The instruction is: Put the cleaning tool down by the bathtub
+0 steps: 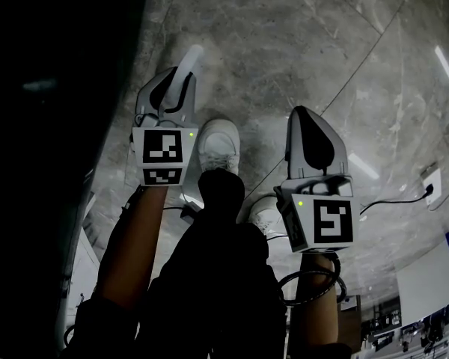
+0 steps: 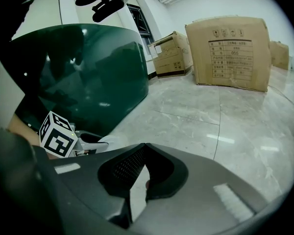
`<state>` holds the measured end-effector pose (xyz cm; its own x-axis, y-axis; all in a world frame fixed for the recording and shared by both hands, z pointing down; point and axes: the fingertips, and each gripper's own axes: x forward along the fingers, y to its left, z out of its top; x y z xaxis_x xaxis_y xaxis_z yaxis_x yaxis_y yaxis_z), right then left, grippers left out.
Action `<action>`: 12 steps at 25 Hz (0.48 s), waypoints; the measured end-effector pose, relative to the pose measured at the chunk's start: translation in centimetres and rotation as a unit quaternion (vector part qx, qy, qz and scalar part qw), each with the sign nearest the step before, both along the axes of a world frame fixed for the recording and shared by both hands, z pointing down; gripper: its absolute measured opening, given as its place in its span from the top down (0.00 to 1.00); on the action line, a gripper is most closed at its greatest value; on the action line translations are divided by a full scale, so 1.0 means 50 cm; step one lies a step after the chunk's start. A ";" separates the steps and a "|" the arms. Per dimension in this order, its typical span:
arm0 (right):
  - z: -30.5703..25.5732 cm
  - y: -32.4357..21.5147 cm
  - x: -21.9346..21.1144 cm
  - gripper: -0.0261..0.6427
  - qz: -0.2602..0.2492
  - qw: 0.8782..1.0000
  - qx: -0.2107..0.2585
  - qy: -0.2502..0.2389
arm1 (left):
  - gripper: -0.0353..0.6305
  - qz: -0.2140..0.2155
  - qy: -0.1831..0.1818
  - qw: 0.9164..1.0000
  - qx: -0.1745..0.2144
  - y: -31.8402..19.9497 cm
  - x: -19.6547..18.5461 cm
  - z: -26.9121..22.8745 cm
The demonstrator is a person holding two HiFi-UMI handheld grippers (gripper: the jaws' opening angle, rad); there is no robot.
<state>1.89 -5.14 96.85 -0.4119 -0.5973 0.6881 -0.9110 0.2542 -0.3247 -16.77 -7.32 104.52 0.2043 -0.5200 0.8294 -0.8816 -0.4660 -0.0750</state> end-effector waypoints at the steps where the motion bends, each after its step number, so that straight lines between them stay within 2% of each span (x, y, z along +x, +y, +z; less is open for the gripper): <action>1: -0.002 0.002 0.004 0.94 -0.001 1.000 -0.001 0.003 | 0.80 0.004 0.000 1.000 -0.001 0.002 0.000 -0.002; 5: -0.018 0.002 0.007 0.94 -0.003 1.000 0.000 0.009 | 0.76 0.018 0.004 1.000 0.001 0.002 0.001 -0.020; 8: -0.034 0.007 0.006 0.94 -0.023 1.000 0.002 0.021 | 0.76 0.016 0.011 1.000 0.005 -0.007 0.006 -0.046; 12: -0.100 -0.014 -0.020 0.94 -0.011 1.000 0.022 0.012 | 0.76 0.027 0.021 0.999 0.004 -0.004 0.028 -0.096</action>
<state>0.89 -5.86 91.87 -0.4094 -0.6185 0.6707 -0.9122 0.2883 -0.2910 -15.39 -7.53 99.70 0.2658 -0.5146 0.8152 -0.8581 -0.5116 -0.0432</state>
